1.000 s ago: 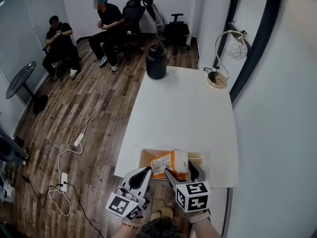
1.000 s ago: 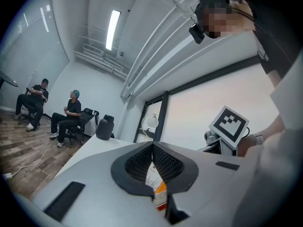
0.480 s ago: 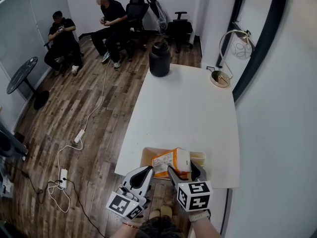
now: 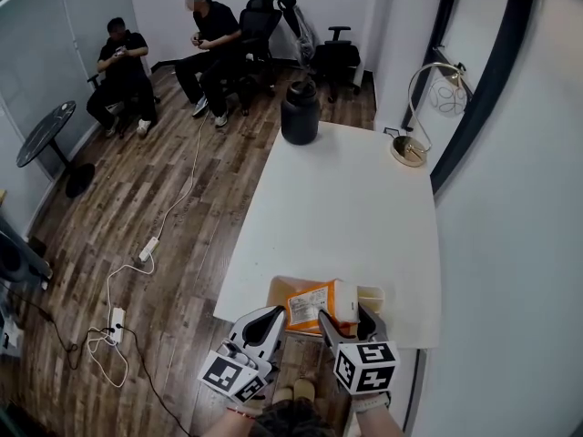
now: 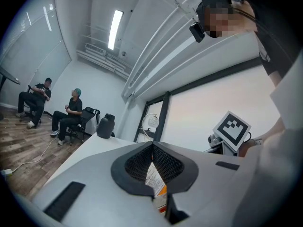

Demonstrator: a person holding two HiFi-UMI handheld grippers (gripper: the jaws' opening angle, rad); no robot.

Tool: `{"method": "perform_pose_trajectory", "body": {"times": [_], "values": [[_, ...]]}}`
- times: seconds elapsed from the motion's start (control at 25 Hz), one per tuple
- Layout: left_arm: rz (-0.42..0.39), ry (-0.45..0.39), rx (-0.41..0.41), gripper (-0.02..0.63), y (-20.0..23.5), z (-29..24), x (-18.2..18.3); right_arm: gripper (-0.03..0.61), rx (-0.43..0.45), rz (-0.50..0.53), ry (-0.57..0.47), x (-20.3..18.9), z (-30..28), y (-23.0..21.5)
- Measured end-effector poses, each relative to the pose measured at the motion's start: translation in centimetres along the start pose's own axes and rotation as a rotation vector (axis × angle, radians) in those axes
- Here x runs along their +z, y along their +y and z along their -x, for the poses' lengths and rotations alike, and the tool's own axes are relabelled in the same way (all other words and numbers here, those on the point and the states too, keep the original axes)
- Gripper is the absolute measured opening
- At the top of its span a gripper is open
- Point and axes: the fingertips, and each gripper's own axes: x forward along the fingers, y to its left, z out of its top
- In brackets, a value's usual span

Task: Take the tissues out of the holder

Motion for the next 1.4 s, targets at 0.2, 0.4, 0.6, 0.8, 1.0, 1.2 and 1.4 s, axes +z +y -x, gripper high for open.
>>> {"method": "perform_pose_trajectory", "body": {"times": [0.2,0.4,0.6,0.8,1.0,1.2,1.4], "values": [[0.009,0.002,-0.005,0.006,-0.2,-0.2,-0.1,0.319,-0.01,0.002,0.001,0.2,-0.2,-0.2],[0.011,-0.006,-0.004,0.006,-0.1,-0.2,0.0,0.319,-0.04,0.117,-0.016,1.2,-0.1,0.1],[0.019,-0.009,0.0,0.006,0.1,-0.4,0.1,0.305,-0.013,0.104,-0.037,1.8,0.1,0.1],[0.024,-0.002,0.003,0.006,0.2,-0.4,0.0,0.298,0.009,0.085,-0.069,2.8,0.5,0.4],[0.027,0.0,-0.003,0.006,0.0,-0.7,0.3,0.298,0.026,0.078,-0.086,3.8,0.9,0.5],[0.03,-0.006,-0.018,0.006,-0.5,-0.9,1.2,0.298,0.042,0.053,-0.11,4.9,2.1,0.7],[0.018,-0.01,-0.042,0.006,-1.0,-0.9,1.5,0.298,0.048,0.053,-0.148,5.8,3.4,1.0]]}}
